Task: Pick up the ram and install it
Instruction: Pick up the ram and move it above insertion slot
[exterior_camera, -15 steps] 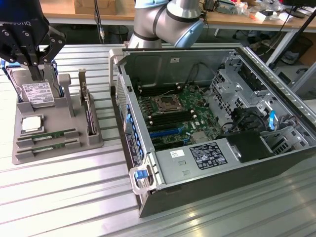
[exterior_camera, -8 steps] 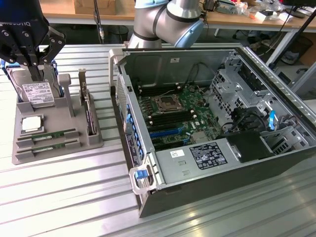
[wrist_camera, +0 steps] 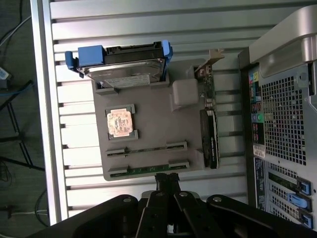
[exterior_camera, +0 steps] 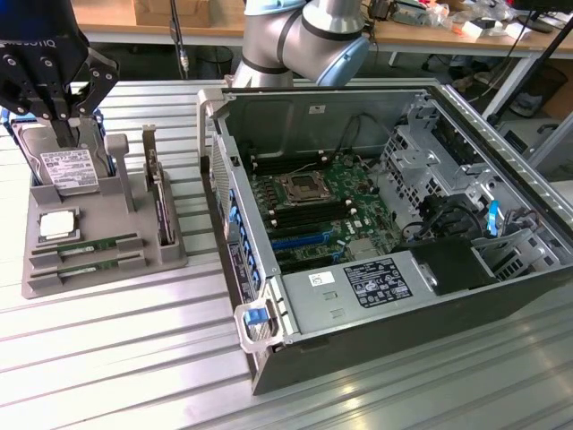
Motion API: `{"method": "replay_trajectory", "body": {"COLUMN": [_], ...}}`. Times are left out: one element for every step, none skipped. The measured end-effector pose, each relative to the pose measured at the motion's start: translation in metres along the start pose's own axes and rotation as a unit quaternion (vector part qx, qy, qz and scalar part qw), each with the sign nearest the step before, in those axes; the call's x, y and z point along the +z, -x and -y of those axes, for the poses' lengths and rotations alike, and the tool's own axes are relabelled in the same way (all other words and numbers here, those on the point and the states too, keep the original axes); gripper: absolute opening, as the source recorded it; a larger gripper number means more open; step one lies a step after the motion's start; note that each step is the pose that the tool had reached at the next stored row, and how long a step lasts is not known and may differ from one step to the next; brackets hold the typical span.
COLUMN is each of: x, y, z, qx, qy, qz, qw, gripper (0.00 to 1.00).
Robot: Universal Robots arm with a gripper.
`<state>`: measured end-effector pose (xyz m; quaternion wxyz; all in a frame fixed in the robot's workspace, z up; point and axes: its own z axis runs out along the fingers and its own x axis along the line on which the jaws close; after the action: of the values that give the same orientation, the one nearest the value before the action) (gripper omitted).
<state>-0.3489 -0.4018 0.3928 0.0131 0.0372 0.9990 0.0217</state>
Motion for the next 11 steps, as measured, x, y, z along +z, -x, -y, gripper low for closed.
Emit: {"method": "replay_trajectory", "body": {"x": [0.0000, 0.0000, 0.0000, 0.0000, 0.0000, 0.0000, 0.0000, 0.0000, 0.0000, 0.0000, 0.0000], "y": [0.0000, 0.0000, 0.0000, 0.0000, 0.0000, 0.0000, 0.0000, 0.0000, 0.0000, 0.0000, 0.0000], "z": [0.0000, 0.0000, 0.0000, 0.0000, 0.0000, 0.0000, 0.0000, 0.0000, 0.0000, 0.0000, 0.0000], "qx": [-0.001, -0.001, -0.004, -0.006, -0.009, -0.011, -0.013, -0.017, -0.020, -0.023, -0.026], "qy": [0.0001, 0.0001, 0.0001, 0.0002, 0.0002, 0.0003, 0.0003, 0.0004, 0.0004, 0.0005, 0.0005], "qz": [0.0000, -0.0001, -0.0002, -0.0003, -0.0004, -0.0005, -0.0006, -0.0008, -0.0009, -0.0010, -0.0012], "qw": [1.0000, 1.0000, 1.0000, 1.0000, 1.0000, 0.9999, 0.9999, 0.9998, 0.9998, 0.9997, 0.9997], "gripper": [0.10, 0.10, 0.10, 0.10, 0.10, 0.10, 0.10, 0.10, 0.10, 0.10, 0.10]}}
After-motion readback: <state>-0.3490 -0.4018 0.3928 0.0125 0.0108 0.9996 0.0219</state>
